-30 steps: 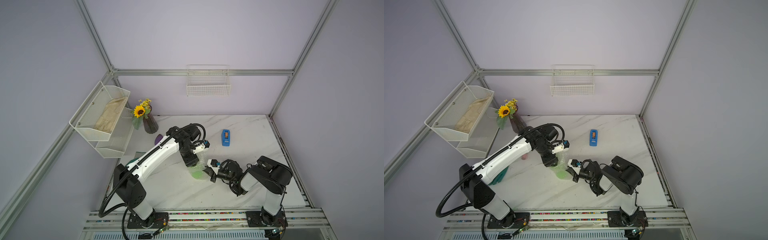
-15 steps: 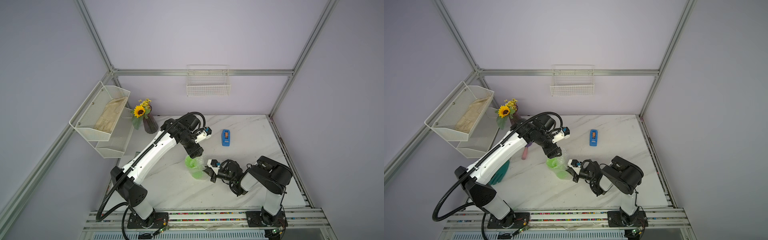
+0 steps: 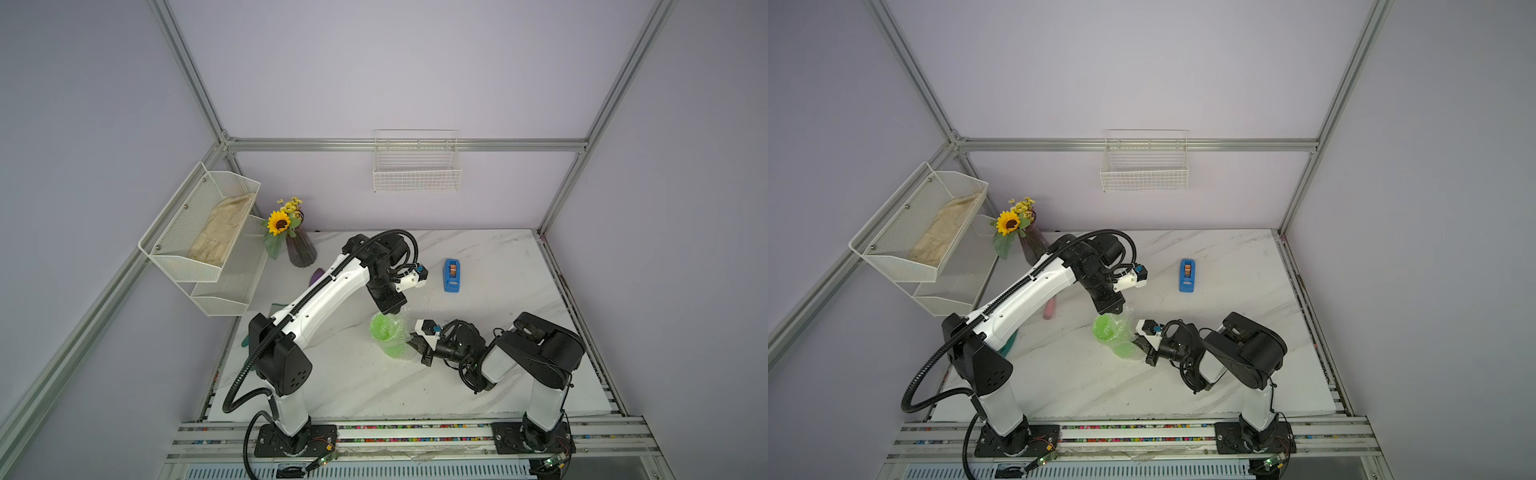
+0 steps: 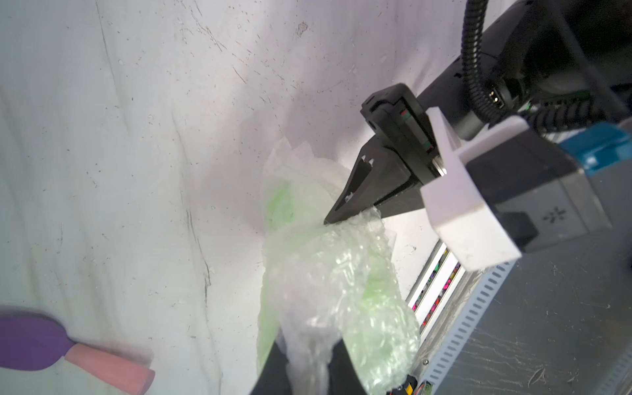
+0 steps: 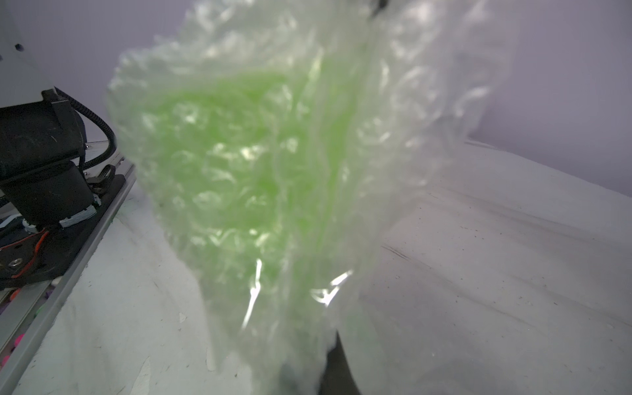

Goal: Wrap wine glasses in bubble wrap
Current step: Wrap the wine glass in bubble wrap.

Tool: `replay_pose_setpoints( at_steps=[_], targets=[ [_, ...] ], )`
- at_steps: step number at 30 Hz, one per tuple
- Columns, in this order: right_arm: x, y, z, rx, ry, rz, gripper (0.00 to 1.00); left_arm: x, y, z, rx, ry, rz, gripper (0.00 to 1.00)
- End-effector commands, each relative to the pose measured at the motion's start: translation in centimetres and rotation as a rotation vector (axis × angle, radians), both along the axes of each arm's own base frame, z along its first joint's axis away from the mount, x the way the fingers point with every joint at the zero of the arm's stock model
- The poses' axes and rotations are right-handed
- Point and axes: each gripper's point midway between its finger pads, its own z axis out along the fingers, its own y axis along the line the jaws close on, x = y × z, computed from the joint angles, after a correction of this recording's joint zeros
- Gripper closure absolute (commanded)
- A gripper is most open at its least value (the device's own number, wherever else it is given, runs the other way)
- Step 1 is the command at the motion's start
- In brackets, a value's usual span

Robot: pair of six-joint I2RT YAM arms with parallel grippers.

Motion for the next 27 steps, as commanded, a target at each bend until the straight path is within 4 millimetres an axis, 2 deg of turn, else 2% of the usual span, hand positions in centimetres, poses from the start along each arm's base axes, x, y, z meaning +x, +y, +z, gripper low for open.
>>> replay_pose_setpoints(
  at_steps=[1,3,6,7,11,15,16,19,22,27],
  targets=[
    [0.6,-0.4,0.2,0.031,0.034,-0.029,1.00,-1.4,1.9,1.7,0.007,-0.040,0.013,0.88],
    [1.1,-0.7,-0.1,0.038,0.071,-0.041,1.00,-1.6,2.4,1.1,0.026,-0.045,0.017,0.87],
    [1.4,-0.9,-0.4,0.049,0.115,-0.049,1.00,-1.5,3.1,0.2,0.053,-0.061,0.039,0.77],
    [1.5,-1.0,-0.4,0.052,0.125,-0.051,1.00,-1.3,3.2,-0.1,0.061,-0.070,0.048,0.69],
    [1.3,-0.9,-0.7,0.053,0.152,-0.040,1.00,0.1,3.1,-0.6,0.079,-0.142,0.080,0.57],
    [1.3,-0.9,-0.9,0.051,0.161,-0.038,1.00,0.7,2.1,0.6,0.045,-0.179,0.072,0.71],
    [1.3,-0.9,-0.9,0.051,0.161,-0.037,1.00,0.5,1.9,0.8,0.033,-0.172,0.061,0.83],
    [1.5,-0.8,-1.0,0.052,0.169,-0.039,1.00,-0.2,1.2,0.7,0.003,-0.146,0.031,0.95],
    [1.9,-1.0,-1.1,0.057,0.179,-0.050,1.00,-1.1,0.8,-0.6,-0.004,-0.084,0.014,1.00],
    [2.1,-1.1,-1.3,0.059,0.194,-0.058,1.00,-2.0,-0.1,-3.9,0.001,0.032,0.002,1.00]
  ],
)
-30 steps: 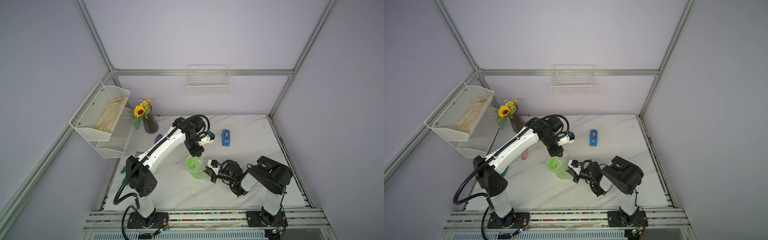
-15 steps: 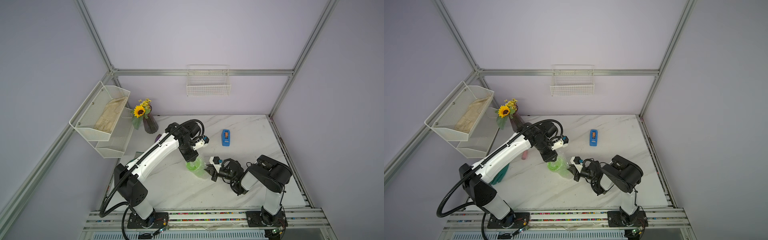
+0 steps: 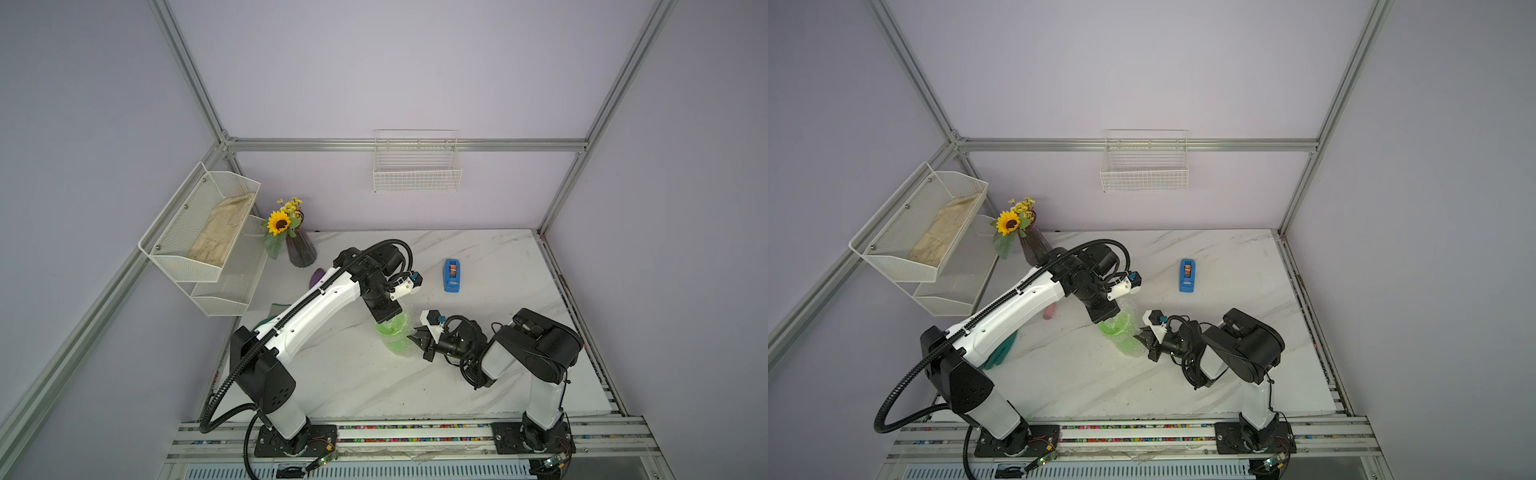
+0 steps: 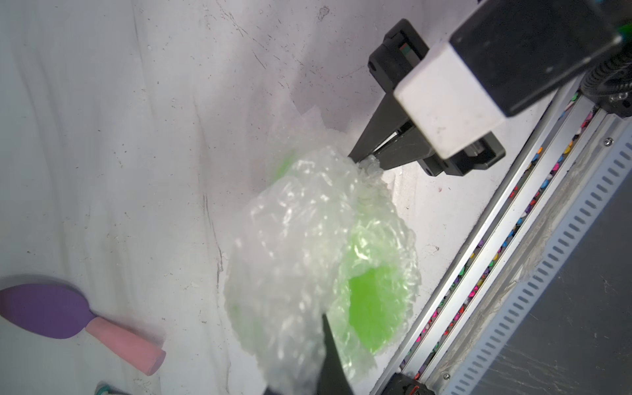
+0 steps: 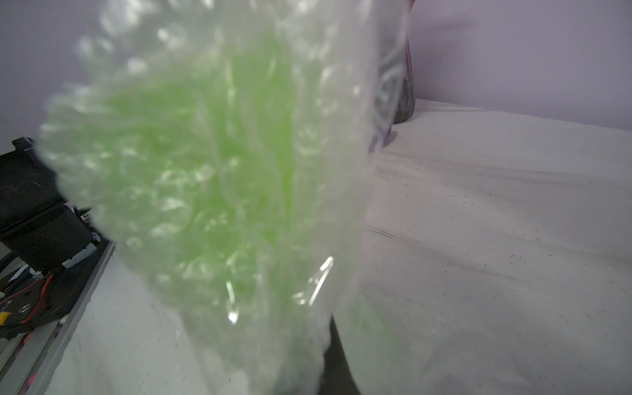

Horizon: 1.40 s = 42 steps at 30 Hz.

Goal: Wrap wine glasses in bubble wrap
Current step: Wrap the wine glass in bubble wrap.

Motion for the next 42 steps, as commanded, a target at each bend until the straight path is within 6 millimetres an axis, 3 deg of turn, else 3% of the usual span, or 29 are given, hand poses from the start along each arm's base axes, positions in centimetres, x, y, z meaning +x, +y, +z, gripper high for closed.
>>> replay_pose_setpoints(
  at_steps=[1,8,14,17,20,25,30,33,36,42],
  targets=[
    [0.4,0.0,-0.6,0.004,0.032,-0.007,1.00,-1.1,-1.1,-2.8,-0.006,0.102,-0.023,1.00],
    [0.4,0.0,-0.4,0.015,0.041,0.002,1.00,-0.8,-1.2,-7.6,0.094,0.177,-0.017,1.00],
    [0.4,0.0,-0.6,0.013,0.050,0.003,1.00,-1.1,-1.1,-10.5,0.135,0.238,-0.005,0.91],
    [0.5,0.0,-0.5,0.011,0.046,0.002,1.00,-1.0,-1.0,-10.4,0.139,0.225,-0.003,0.75],
    [0.8,-0.1,-0.6,0.002,0.051,-0.012,1.00,-0.1,-0.9,-8.1,0.123,0.152,0.014,0.58],
    [1.2,-0.3,-1.2,-0.024,0.060,-0.041,1.00,1.7,-0.7,-0.5,0.033,-0.028,0.057,0.41],
    [1.4,-0.5,-1.5,-0.036,0.072,-0.053,0.98,3.0,0.9,6.7,-0.042,-0.247,0.147,0.29],
    [1.4,-0.5,-0.9,-0.028,0.061,-0.052,0.77,3.9,2.0,9.6,-0.084,-0.366,0.222,0.24],
    [1.3,-0.6,0.0,-0.016,0.039,-0.051,0.51,4.5,2.8,11.2,-0.129,-0.460,0.275,0.19],
    [1.2,-1.4,2.5,-0.005,0.016,-0.086,0.18,5.7,5.2,11.7,-0.154,-0.553,0.387,0.13]
  ],
)
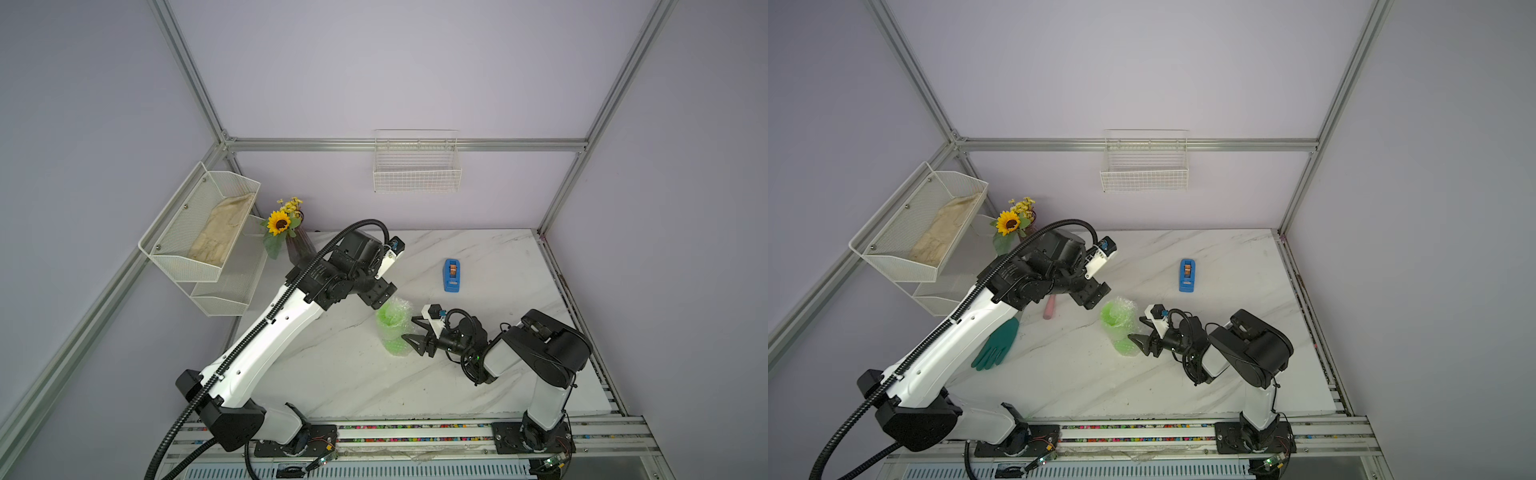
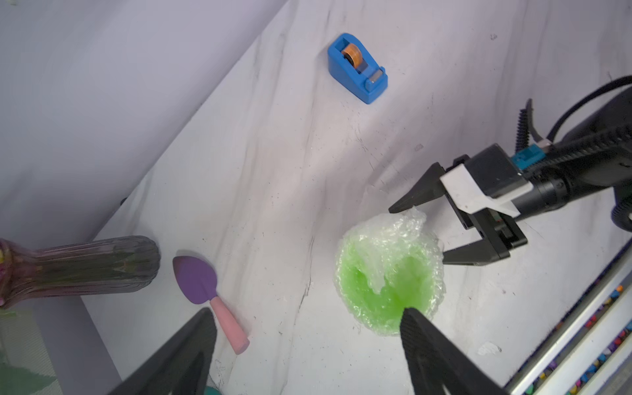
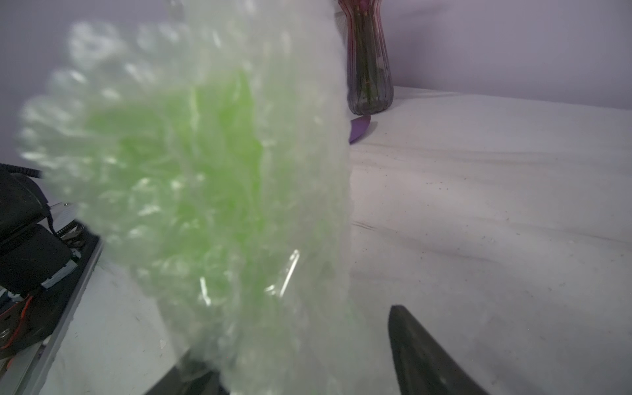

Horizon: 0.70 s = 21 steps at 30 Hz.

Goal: Wrap wine glasses in bubble wrap
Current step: Wrap the wine glass in bubble wrap, then reset both arms

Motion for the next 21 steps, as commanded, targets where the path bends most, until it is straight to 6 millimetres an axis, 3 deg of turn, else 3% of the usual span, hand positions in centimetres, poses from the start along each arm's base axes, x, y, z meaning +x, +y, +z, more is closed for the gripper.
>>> replay_pose_setpoints(
  at_steps=[1,3,5,9,12,17,21],
  targets=[
    [0.1,-1.0,2.0,0.009,-0.023,-0.043,0.14,2.1,1.8,-0.6,-0.028,-0.056,0.136,0.12],
    [0.4,-2.0,3.0,-0.002,-0.030,-0.097,0.09,3.0,3.3,-1.2,-0.041,-0.076,0.211,0.10],
    [1.0,-3.5,4.4,-0.016,-0.042,-0.182,0.06,4.1,5.4,-2.1,-0.058,-0.100,0.316,0.01],
    [2.2,-7.8,7.8,0.053,-0.045,-0.369,0.03,5.7,9.9,-4.4,-0.098,-0.141,0.511,0.00],
    [3.0,-9.5,9.9,0.093,-0.035,-0.470,0.03,6.3,13.2,-6.3,-0.105,-0.194,0.642,0.00],
    [6.8,-17.6,11.8,-0.061,-0.094,-0.926,0.03,6.0,19.4,-9.5,-0.097,-0.318,0.859,0.00],
    [9.7,-25.0,11.1,-0.132,-0.111,-1.170,0.03,5.3,22.6,-12.7,-0.035,-0.448,0.935,0.00]
  ],
)
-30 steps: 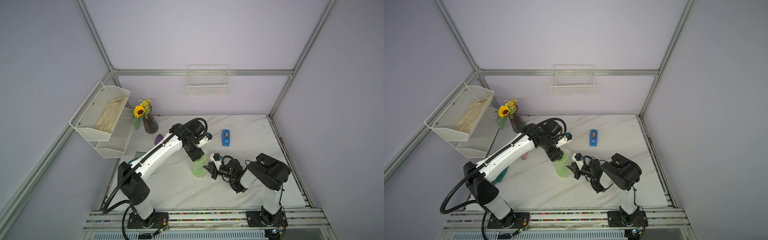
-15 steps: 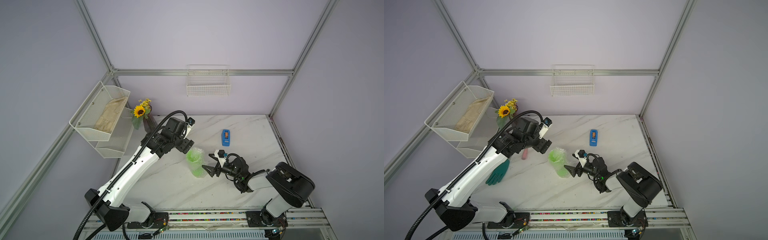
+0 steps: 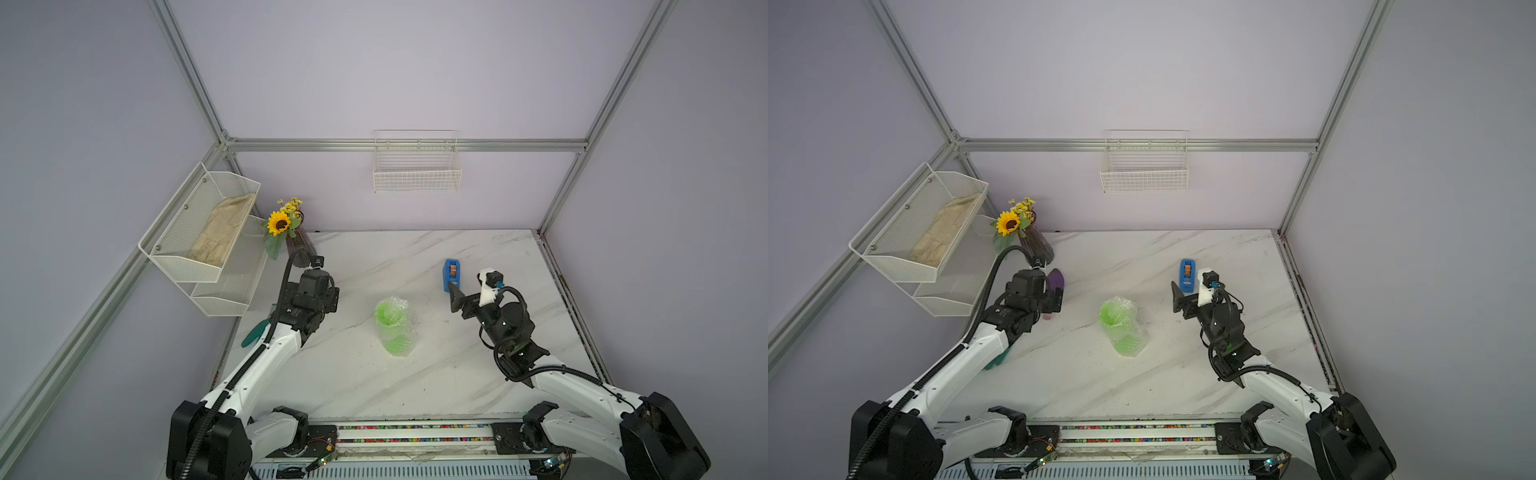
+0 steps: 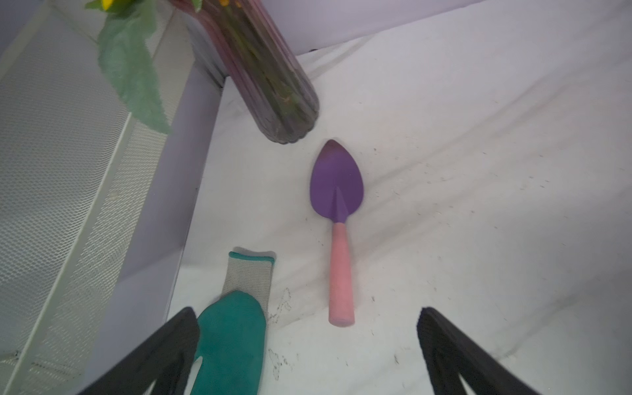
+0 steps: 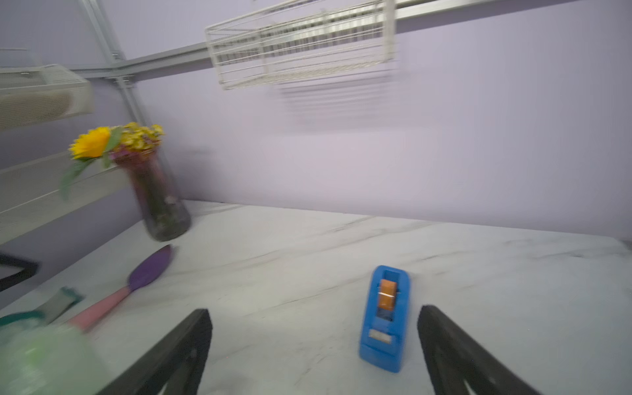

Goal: Wrap wine glasses in bubble wrap
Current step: Reset both arms

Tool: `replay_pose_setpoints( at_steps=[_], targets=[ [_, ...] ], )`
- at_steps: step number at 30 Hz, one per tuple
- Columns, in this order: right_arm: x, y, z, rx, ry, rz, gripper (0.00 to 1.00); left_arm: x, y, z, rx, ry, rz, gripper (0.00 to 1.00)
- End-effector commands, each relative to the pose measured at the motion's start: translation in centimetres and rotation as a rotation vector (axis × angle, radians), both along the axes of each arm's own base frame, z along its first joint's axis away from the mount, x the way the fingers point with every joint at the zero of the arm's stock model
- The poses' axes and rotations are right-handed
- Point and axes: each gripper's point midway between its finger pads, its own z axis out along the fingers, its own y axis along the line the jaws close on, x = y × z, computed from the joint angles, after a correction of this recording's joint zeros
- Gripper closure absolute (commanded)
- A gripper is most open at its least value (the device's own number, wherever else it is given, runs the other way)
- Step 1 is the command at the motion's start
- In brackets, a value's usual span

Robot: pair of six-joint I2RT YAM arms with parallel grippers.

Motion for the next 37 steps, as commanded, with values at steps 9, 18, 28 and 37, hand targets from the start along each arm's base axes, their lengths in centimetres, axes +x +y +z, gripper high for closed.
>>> replay_pose_setpoints(
  at_steps=[9,18,28,37],
  targets=[
    [6.2,-10.1,-7.8,-0.087,0.008,-0.324,0.03,2.5,3.5,-3.4,-0.042,-0.363,0.052,0.00],
    [8.0,-11.8,-11.5,-0.025,0.081,-0.245,0.03,5.2,1.9,-6.2,-0.158,-0.422,-0.118,0.00],
    [8.3,-11.8,-11.4,-0.037,0.084,-0.249,0.03,5.5,2.7,-6.5,-0.173,-0.398,-0.085,0.00],
    [8.2,-11.4,-11.4,-0.052,0.078,-0.242,0.03,5.6,2.7,-6.6,-0.173,-0.393,-0.079,0.00]
  ],
)
